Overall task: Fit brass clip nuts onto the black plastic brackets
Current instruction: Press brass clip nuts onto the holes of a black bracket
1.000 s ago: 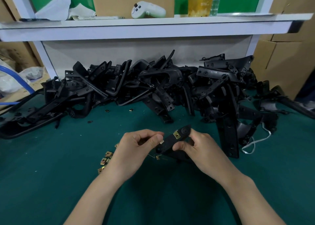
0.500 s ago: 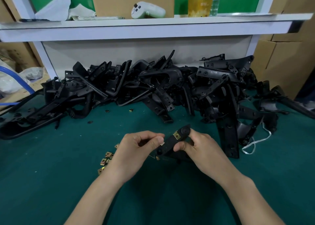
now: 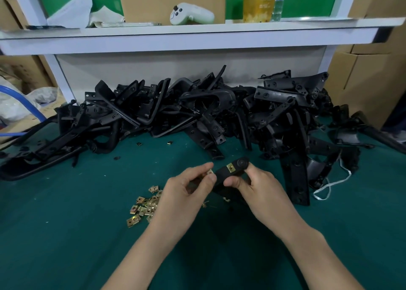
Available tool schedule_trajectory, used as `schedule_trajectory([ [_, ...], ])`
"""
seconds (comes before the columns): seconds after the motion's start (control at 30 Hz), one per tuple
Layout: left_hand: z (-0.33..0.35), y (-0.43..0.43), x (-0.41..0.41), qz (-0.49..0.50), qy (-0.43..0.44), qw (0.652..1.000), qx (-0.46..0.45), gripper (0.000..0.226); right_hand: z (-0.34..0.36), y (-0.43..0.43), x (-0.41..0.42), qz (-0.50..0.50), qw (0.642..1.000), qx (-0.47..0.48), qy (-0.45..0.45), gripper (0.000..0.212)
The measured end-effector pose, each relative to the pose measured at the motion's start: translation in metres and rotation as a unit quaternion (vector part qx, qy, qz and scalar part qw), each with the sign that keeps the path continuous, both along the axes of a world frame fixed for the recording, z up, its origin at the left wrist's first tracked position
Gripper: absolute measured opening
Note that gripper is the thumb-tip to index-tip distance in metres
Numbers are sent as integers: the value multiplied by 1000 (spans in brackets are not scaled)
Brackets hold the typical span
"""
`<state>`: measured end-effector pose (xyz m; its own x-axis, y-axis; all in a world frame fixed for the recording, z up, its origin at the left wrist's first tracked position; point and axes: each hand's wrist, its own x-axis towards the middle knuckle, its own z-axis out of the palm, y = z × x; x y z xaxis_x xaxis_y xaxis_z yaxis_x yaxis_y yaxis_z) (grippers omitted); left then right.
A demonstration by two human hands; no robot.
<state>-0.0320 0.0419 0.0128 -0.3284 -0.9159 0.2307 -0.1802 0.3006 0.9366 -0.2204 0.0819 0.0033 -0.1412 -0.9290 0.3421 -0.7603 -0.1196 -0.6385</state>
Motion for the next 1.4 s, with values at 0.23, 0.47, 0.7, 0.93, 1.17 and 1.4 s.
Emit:
schedule_trajectory([
  [0.23, -6, 3, 0, 46, -102, 990, -84, 37, -3, -2, 3, 20, 999, -2, -42, 16],
  [0.47, -8, 1, 1, 60, -120, 982, -134, 31, -4, -2, 2, 25, 999, -5, -48, 8],
  [0.7, -9, -3, 6, 47, -120, 982, -137, 29, -3, -3, 4, 27, 998, 4, -55, 18],
  [0.93, -10, -3, 5, 45, -104, 984, -139, 32, -2, -2, 2, 30, 997, 13, -73, 17],
  [1.17, -9, 3, 1, 36, -76, 992, -91, 28, -2, 0, 3, 30, 994, 11, -103, 36],
  [1.4, -6, 7, -1, 44, -75, 992, -89, 26, -2, 1, 5, 31, 993, 11, -117, 40],
])
